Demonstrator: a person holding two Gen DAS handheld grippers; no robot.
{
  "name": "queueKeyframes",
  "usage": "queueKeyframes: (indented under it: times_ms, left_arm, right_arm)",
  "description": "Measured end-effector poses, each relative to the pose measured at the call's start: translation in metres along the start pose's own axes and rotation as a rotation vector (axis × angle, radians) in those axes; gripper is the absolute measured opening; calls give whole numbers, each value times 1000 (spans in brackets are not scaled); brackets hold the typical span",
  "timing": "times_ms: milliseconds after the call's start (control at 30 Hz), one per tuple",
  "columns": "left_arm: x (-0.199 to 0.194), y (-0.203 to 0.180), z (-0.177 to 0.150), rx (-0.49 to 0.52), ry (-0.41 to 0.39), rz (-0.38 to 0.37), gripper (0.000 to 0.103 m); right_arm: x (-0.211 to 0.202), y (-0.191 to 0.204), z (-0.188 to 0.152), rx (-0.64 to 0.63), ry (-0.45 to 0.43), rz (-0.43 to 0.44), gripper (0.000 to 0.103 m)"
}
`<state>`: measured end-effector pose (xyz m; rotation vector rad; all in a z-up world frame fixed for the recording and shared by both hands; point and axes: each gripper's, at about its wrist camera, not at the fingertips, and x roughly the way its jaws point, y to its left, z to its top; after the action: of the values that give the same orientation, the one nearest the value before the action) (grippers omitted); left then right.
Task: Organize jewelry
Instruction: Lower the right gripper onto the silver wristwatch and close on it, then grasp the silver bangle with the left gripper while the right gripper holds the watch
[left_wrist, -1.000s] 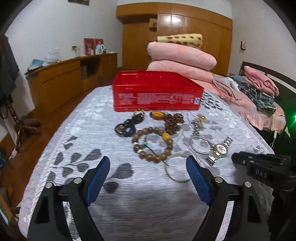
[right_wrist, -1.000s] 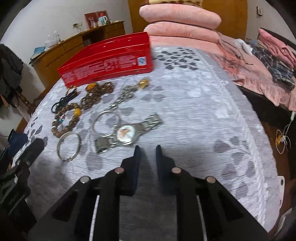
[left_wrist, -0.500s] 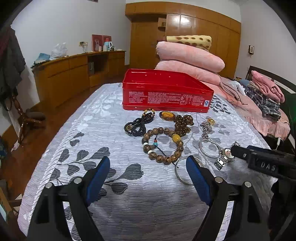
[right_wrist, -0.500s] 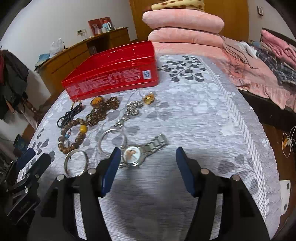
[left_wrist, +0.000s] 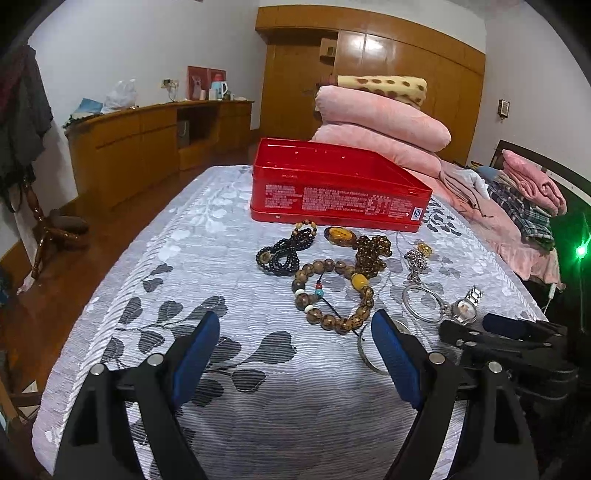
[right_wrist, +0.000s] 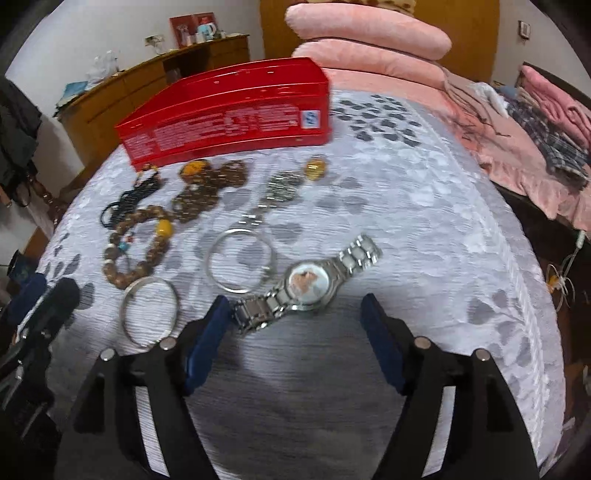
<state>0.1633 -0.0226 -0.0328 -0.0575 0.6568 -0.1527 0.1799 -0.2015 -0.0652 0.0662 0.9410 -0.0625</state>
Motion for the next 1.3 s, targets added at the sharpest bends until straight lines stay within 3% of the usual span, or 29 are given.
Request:
queueKeyframes:
  times_ms: [333,633,733,833,933,1100,1167,1300]
  left_arm:
    - [0,-5,-1,16,1,7,83]
    - [0,-6,-1,19,3,9,83]
    - [2,-6,-1,18,6,11,83]
    - [3,-10,-1,33,8,13,83]
    - [5,-15,-1,40,23,-13,83]
    - [11,-30,-3,51,75,-73,82]
    - [13,-39,-4,66,84,-85,72]
    - [21,-54,-5,86,120,-70,68]
  right_arm:
    - [-14,-45,-7,93,-10,-90,64]
    - [3,-43,11,116,-27,-56,68]
    - [11,-41,15,101,-24,-85,60]
    - [11,-42,15,89,-30,-82,42]
    - [8,-43,12,68,-34,-66,31]
    - [-2,-56,4,80,-36,-47,31]
    - [-5,-60,2,84,-40,-36,31]
    - [-7,-64,-2,76,-47,-15,31]
